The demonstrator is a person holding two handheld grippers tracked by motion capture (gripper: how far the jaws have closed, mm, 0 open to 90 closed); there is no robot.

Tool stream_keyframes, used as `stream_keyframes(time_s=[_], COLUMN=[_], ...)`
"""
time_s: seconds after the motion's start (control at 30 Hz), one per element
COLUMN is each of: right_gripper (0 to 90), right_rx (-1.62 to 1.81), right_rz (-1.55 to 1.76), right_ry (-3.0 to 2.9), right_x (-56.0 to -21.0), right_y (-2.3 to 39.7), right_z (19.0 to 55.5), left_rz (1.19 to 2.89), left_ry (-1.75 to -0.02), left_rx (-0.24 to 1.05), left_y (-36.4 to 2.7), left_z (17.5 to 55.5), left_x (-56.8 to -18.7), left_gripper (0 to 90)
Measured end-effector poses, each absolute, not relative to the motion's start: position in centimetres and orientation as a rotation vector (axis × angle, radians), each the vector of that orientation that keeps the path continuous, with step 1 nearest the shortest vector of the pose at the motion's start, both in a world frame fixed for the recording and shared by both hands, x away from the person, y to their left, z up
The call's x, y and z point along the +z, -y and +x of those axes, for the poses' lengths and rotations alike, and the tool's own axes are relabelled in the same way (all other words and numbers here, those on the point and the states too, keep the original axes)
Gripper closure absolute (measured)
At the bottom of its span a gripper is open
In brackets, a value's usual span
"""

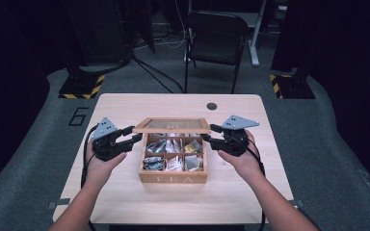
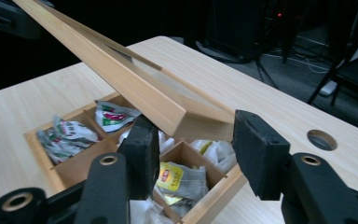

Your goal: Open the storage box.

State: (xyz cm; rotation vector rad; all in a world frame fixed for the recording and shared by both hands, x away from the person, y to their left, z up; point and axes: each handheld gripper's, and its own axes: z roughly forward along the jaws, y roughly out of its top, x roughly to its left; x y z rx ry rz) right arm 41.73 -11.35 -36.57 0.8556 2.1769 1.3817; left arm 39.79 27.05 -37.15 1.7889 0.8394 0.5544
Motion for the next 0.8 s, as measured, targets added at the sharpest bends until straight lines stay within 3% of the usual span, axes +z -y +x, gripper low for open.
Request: stream_keyframes(time_s=[0.8], right_gripper=[55.6], right_rx=[1.38], right_rz=[0.862], right_ry=[-2.147], right_x=[-35.0], right_y=[11.0], right_z=[44.0], left_rz=[1.693], left_ry=[-0.839], left_rx=[0.59], left_y=[-26.9], left_z=[41.6], left_x=[-36.6], left_gripper=[56.5])
